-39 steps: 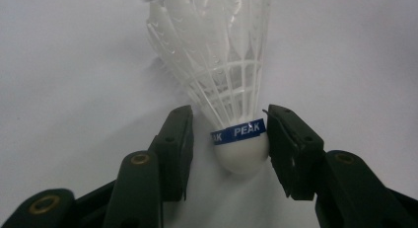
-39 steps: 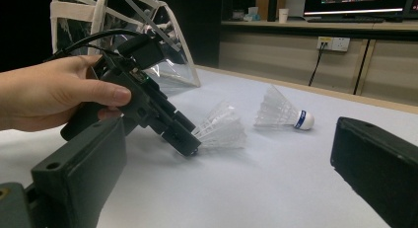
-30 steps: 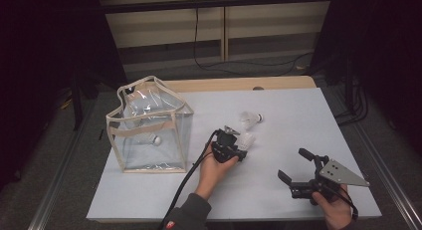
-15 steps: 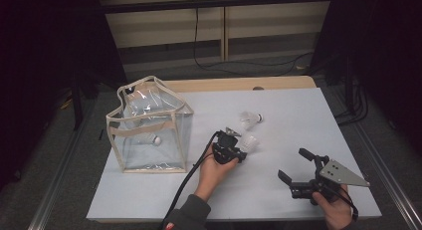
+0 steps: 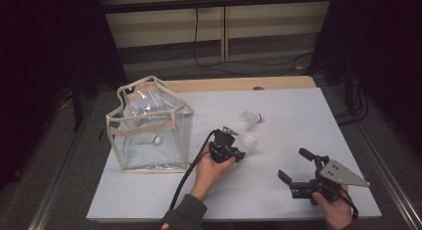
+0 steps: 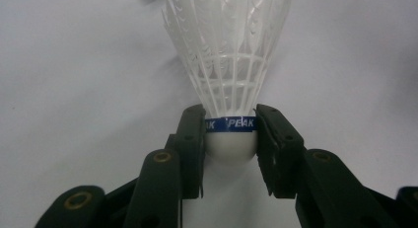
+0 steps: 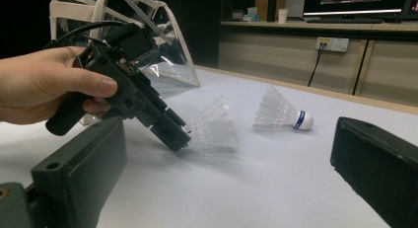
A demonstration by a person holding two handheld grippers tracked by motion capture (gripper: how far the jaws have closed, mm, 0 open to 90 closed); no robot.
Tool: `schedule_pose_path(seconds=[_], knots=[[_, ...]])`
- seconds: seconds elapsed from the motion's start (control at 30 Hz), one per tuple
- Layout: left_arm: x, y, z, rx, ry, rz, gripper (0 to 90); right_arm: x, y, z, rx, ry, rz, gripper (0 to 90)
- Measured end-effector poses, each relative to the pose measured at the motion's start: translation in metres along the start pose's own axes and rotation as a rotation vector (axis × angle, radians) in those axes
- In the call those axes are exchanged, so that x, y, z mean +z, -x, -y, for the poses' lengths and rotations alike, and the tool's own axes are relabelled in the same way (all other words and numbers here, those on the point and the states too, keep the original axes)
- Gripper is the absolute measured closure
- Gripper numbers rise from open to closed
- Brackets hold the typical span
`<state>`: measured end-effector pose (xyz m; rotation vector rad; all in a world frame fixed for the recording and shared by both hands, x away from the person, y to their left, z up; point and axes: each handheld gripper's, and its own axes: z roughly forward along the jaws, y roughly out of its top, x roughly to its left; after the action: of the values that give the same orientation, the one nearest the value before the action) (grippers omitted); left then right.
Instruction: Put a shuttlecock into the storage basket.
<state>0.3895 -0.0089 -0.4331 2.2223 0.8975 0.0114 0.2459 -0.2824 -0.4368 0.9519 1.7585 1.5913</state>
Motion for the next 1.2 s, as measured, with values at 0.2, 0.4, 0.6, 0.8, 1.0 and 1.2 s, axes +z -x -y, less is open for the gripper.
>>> schedule_pose_path(seconds=[0.2,0.4,0.6,0.8,1.0,1.2], knots=[[-0.009,-0.001,-0.001,-0.002,0.005,0.013,65.5,0.0,0.0,0.0,0.0,0.0,0.0,0.3],[-0.015,-0.004,-0.002,-0.006,0.007,0.022,65.5,0.0,0.0,0.0,0.0,0.0,-0.002,0.3],[-0.022,-0.006,-0.002,-0.007,-0.002,0.027,65.6,0.0,0.0,0.0,0.002,0.0,-0.001,0.3],[-0.026,-0.007,-0.002,-0.01,-0.014,0.029,65.6,0.001,-0.001,0.0,0.0,-0.004,-0.002,0.3],[-0.031,-0.009,-0.003,-0.01,-0.018,0.022,65.6,0.001,0.0,0.0,0.002,0.0,0.0,0.3],[-0.036,-0.008,-0.008,0.003,-0.02,0.021,65.6,0.001,0.0,0.0,0.0,-0.001,-0.001,0.3]])
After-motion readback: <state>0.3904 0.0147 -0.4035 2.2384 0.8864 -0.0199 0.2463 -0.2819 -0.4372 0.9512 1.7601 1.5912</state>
